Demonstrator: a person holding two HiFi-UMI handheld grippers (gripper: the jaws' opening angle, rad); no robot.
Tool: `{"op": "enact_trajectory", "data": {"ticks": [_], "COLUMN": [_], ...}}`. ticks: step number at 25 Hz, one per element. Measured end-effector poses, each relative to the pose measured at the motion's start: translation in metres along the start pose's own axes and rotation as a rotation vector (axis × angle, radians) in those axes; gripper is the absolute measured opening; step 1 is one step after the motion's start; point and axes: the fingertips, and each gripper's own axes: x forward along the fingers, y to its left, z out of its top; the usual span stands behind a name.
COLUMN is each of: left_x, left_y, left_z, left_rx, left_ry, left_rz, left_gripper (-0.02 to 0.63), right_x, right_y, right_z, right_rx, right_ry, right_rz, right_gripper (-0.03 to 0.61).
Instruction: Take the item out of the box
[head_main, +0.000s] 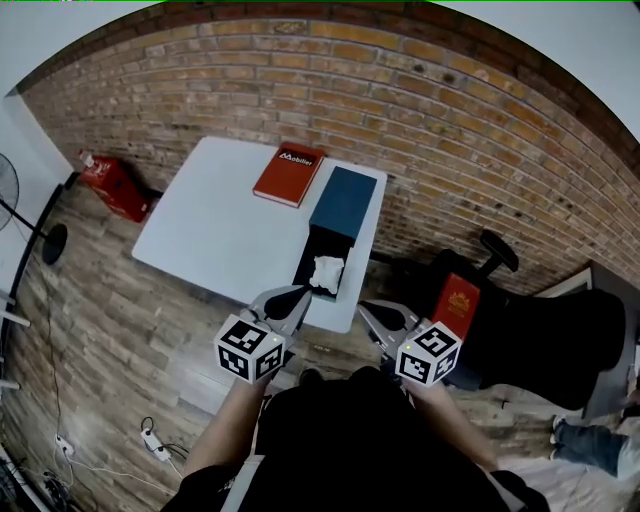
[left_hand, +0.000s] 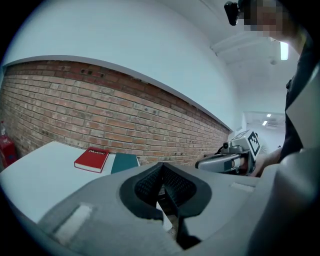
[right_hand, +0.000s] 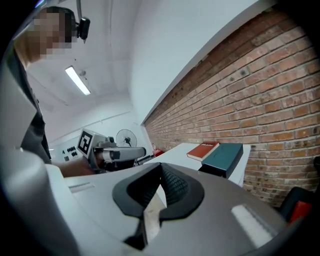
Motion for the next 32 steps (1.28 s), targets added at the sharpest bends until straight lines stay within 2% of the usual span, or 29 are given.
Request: {"op": "enact_trajectory", "data": {"ticks": [4,8,20,28,29,32], "left_x": [0.003,0.012,0.071,0.108,0.112,0.12], "left_y": [0.022,0.038,0.074,0.081,0.08,0.082], "left_z": [0.002,0.002,0.0,-0.058,-0.066,-0.084], "left_rx": [0.001,0.007,-0.016,-0.061,-0.065,-0.092], "left_ry": [0.003,0.016,0.087,0.251,0.267,0.29], "left_rz": [0.0,0.008,0.025,-0.008,-0.011,-0.014], "left_gripper": [0.005,0.005,0.005,0.01,0.031,0.041], "right_x": [0.016,0.019,0.045,0.049,0.049,0.05], "right_y": [0.0,-0.023,-0.09,-0.124,-0.126,-0.131], "right_z": [-0.008,-0.007,0.031,0.022,0.019,0.012], "right_rx": [0.001,0.034,0.036,0.089,0.096,0.109], "right_ry": [0.028,0.022,0.017,0.057,0.062,0.08], "right_rz": [-0.01,-0.043,-0.039,-0.059,-0.06,-0.062], "right_gripper": [0.002,0.002,0.002,0.002,0.002,0.002]}}
